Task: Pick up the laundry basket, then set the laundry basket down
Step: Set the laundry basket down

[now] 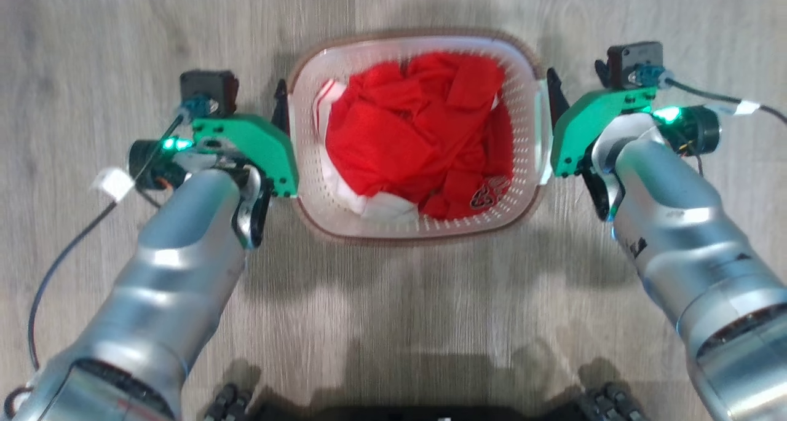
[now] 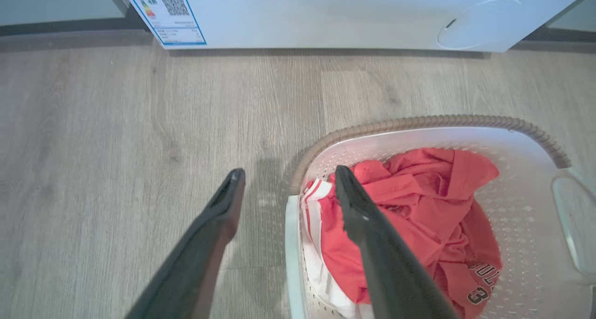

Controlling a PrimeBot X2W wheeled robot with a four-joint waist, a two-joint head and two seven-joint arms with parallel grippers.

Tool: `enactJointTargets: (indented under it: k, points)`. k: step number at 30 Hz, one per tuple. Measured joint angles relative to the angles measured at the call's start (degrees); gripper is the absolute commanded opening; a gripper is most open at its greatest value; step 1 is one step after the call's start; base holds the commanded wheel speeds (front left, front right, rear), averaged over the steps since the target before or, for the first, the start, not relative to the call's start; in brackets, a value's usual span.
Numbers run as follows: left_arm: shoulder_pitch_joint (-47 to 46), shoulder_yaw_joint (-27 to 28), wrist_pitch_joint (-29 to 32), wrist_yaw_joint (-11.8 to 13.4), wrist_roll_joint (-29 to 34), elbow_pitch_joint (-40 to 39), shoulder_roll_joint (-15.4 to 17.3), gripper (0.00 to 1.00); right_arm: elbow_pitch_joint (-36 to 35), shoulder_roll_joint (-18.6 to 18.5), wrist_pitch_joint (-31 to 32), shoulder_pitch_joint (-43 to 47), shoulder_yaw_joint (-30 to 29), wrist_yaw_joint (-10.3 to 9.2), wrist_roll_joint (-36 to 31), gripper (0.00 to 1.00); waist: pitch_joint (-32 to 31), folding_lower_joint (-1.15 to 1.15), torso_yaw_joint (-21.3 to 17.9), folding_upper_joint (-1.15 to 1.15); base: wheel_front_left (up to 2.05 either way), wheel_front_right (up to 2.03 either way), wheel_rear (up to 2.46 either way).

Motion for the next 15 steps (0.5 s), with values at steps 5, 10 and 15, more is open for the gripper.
enactJointTargets:
  k: [5,10,15]
  points:
    - [5.33,5.97,0.00,0.51,5.30,-5.56,1.54,1.00,-4.72,0.03,-0.02,2.59,-1.38,0.00,-0.36,1.00,-4.88,0.00,-0.70,0.00,0.00,0.00,0.00]
    - [12.09,12.79,0.00,0.96,9.81,-10.91,1.94,1.00,-11.36,0.07,-0.07,6.72,-6.08,0.00,-3.50,1.00,-10.31,0.00,-1.41,0.00,0.00,0.00,0.00]
    - [18.62,18.64,-0.01,0.92,15.40,-16.93,1.89,1.00,-18.83,0.08,-0.07,13.42,-10.47,0.00,-7.11,1.00,-15.88,0.00,-2.02,0.00,0.00,0.00,0.00]
